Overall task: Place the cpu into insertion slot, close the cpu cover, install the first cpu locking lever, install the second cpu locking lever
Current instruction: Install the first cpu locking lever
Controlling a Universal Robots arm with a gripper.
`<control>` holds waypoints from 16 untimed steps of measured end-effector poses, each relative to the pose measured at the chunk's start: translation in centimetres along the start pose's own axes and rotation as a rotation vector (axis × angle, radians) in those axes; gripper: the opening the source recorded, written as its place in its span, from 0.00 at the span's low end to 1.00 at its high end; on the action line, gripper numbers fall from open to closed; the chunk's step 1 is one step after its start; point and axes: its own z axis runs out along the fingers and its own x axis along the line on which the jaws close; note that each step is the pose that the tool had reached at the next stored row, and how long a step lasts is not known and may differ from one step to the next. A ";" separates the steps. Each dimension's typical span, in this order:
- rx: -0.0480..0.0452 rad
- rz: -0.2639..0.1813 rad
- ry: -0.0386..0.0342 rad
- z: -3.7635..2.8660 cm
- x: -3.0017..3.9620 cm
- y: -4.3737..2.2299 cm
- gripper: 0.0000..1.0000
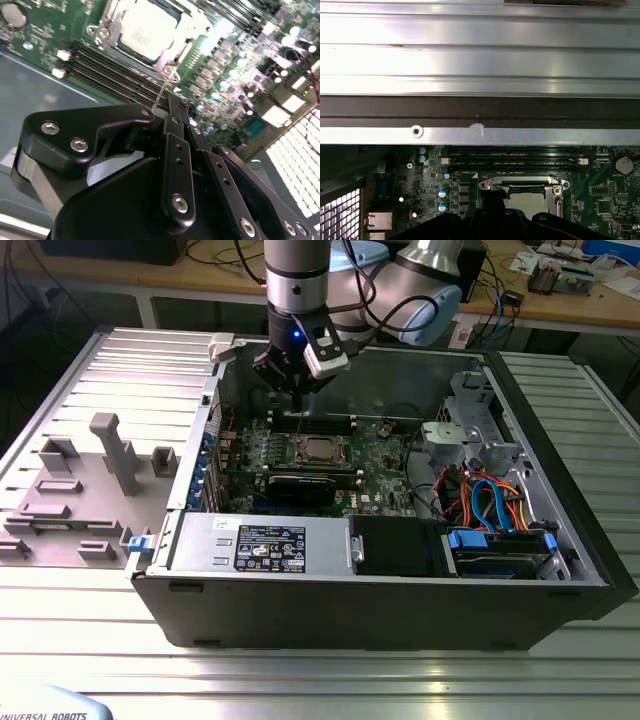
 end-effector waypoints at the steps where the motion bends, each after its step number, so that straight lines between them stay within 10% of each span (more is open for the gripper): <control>1: 0.0001 0.000 0.0002 0.00 -0.15 0.00 0.11; 16: 0.0001 0.000 0.0002 0.10 -0.39 -0.01 0.11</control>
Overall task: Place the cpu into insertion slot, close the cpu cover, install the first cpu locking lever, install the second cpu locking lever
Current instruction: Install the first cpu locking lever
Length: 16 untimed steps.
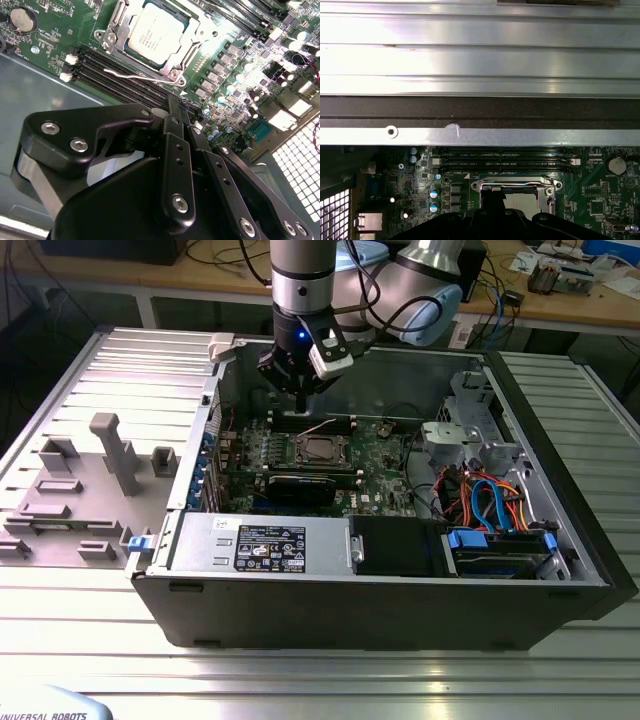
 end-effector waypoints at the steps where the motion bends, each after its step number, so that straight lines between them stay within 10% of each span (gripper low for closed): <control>1: 0.0000 0.000 -0.0002 0.00 0.00 0.00 0.11; 3: -0.0522 0.024 -0.0022 1.39 -0.50 -0.31 0.11; 16: -0.0519 0.032 -0.0027 2.18 -0.70 -0.35 0.11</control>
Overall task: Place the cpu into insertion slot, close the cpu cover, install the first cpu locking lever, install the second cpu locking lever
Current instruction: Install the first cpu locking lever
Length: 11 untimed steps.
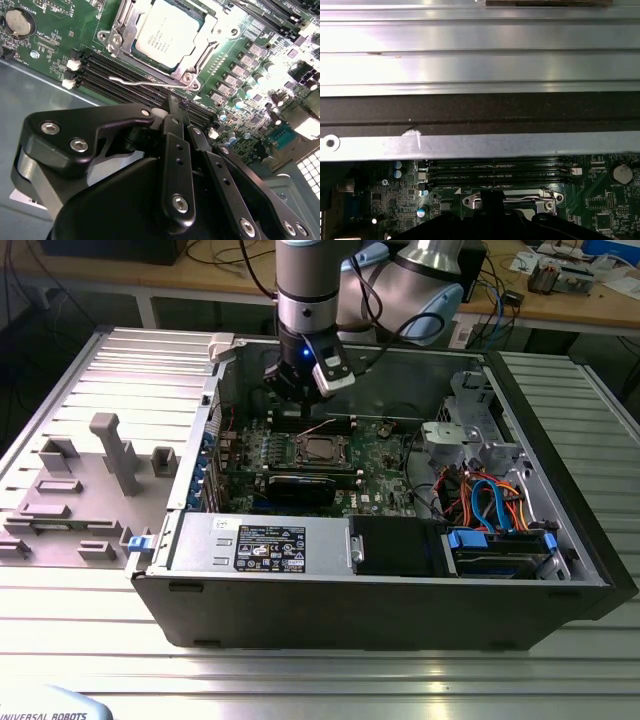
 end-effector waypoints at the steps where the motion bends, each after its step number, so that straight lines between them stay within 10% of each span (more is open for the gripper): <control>1: 0.0000 0.000 0.0000 0.04 -0.01 0.00 0.11; 11: 0.0001 0.004 -0.0004 0.38 -0.10 -0.04 0.11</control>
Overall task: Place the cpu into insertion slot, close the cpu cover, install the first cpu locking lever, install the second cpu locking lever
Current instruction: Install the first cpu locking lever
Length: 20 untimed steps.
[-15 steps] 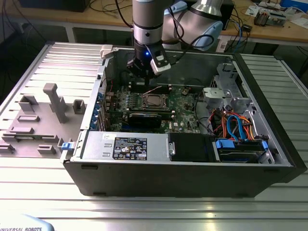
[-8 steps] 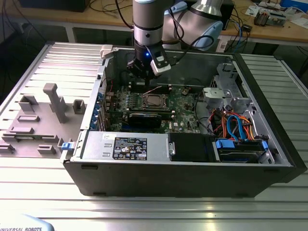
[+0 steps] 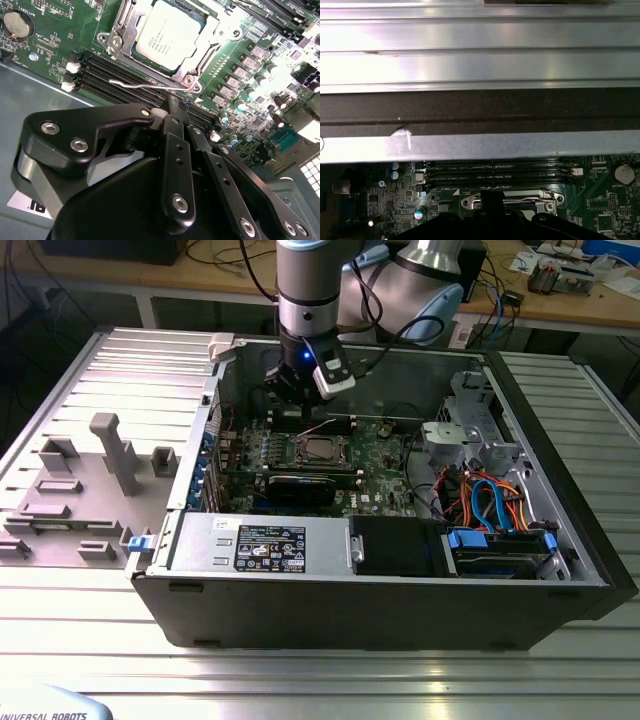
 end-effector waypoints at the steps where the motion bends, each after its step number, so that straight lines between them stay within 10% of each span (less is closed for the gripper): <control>1: 0.0000 0.000 0.0001 0.03 -0.01 0.00 0.11; 20: 0.0002 0.007 -0.0007 0.72 -0.19 -0.06 0.11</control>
